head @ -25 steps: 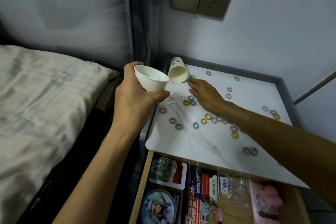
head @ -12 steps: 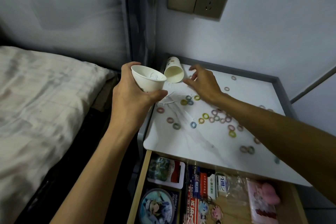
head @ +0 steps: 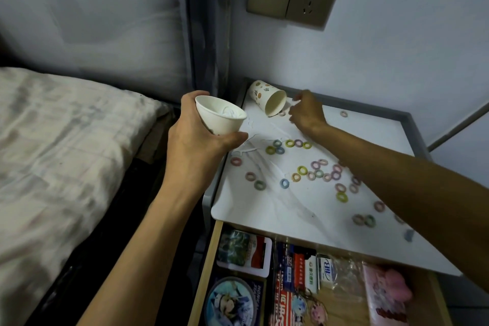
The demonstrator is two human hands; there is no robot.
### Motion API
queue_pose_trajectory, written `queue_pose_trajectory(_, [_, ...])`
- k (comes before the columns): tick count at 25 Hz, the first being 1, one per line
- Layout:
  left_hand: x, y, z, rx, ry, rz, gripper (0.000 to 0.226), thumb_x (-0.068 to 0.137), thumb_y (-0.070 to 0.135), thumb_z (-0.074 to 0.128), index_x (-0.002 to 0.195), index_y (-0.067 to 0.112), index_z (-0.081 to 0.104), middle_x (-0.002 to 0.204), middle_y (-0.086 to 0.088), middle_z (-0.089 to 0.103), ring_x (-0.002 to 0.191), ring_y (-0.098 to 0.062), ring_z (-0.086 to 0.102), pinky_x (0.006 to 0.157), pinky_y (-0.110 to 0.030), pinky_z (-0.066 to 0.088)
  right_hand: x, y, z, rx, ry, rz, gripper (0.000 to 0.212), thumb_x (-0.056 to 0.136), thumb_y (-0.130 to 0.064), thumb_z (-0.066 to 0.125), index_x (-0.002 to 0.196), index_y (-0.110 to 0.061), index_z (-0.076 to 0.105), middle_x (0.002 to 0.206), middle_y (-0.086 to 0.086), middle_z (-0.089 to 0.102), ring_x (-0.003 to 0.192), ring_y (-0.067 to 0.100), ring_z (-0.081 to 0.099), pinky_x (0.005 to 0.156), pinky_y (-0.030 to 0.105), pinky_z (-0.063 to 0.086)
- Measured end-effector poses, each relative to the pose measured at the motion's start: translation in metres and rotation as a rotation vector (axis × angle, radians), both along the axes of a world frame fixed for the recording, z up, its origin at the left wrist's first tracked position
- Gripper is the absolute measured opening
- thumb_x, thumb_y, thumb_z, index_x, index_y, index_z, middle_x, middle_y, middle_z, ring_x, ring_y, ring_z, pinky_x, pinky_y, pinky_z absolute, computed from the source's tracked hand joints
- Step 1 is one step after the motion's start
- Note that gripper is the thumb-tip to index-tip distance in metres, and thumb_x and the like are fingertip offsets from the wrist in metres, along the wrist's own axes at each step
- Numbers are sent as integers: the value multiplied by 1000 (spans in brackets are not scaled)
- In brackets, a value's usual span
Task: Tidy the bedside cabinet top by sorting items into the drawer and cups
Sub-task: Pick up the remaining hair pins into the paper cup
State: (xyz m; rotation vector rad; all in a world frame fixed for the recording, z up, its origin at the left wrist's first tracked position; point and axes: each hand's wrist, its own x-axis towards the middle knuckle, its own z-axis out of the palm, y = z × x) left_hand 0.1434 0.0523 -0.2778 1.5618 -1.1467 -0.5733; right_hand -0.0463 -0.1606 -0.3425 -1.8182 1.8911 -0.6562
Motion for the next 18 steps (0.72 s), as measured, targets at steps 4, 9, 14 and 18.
queue_pose_trajectory(4, [-2, 2, 1, 3, 4, 2, 76, 64, 26, 89, 126, 25, 46, 106, 8, 60, 90, -5, 60, 62, -9, 46, -13, 35, -9, 53, 129, 235, 32, 88, -31, 68, 111, -7, 68, 108, 7, 69, 97, 21, 64, 82, 28, 48])
queue_pose_trajectory(9, [-3, 4, 2, 2, -11, 12, 76, 64, 27, 88, 126, 24, 46, 109, 4, 61, 95, -13, 60, 68, -20, 50, -12, 37, -7, 38, 176, 401, 38, 76, -29, 82, 106, -9, 69, 106, 4, 69, 92, 11, 59, 77, 19, 41])
queue_pose_trajectory(14, [-2, 0, 2, 1, -20, 24, 75, 63, 27, 89, 126, 24, 47, 107, 5, 60, 94, -14, 60, 76, -31, 55, 1, 36, -2, 24, 417, 508, 18, 80, -23, 77, 95, -14, 72, 98, 6, 69, 92, 22, 65, 73, 27, 46])
queue_pose_trajectory(18, [1, -1, 1, 1, -17, 43, 76, 62, 29, 90, 125, 25, 47, 106, 5, 61, 95, -14, 61, 78, -33, 55, 12, 33, 7, 43, 659, 640, 22, 86, -25, 72, 103, -12, 68, 110, 12, 63, 96, 28, 61, 73, 30, 42])
